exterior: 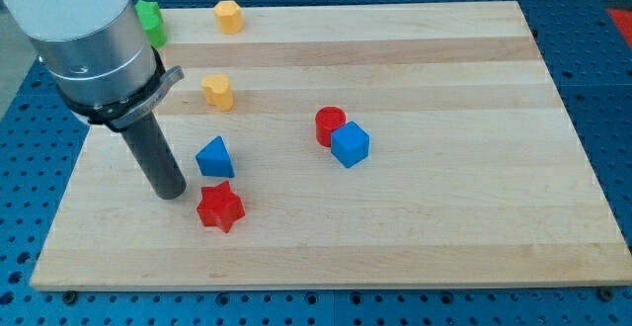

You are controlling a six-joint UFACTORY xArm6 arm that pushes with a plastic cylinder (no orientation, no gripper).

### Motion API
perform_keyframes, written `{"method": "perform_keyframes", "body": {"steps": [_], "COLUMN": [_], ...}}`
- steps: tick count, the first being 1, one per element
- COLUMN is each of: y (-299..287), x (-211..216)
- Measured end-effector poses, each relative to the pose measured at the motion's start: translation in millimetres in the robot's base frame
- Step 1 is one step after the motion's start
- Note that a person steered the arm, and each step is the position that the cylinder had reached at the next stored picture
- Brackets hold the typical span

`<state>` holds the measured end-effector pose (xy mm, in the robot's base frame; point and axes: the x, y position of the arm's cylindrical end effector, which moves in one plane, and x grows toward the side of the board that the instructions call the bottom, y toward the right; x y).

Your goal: Move the red star to the bottom center

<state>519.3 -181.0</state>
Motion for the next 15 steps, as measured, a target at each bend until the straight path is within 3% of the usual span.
{"method": "perform_keyframes", "body": {"steps": [1, 4, 6, 9, 11, 14, 15], "y": [-0.1, -79.9, -81.6, -95.2, -24.1, 128.3, 143.1], "x": [0.0, 0.0, 0.0, 33.3, 29.0, 10.8, 5.1]}}
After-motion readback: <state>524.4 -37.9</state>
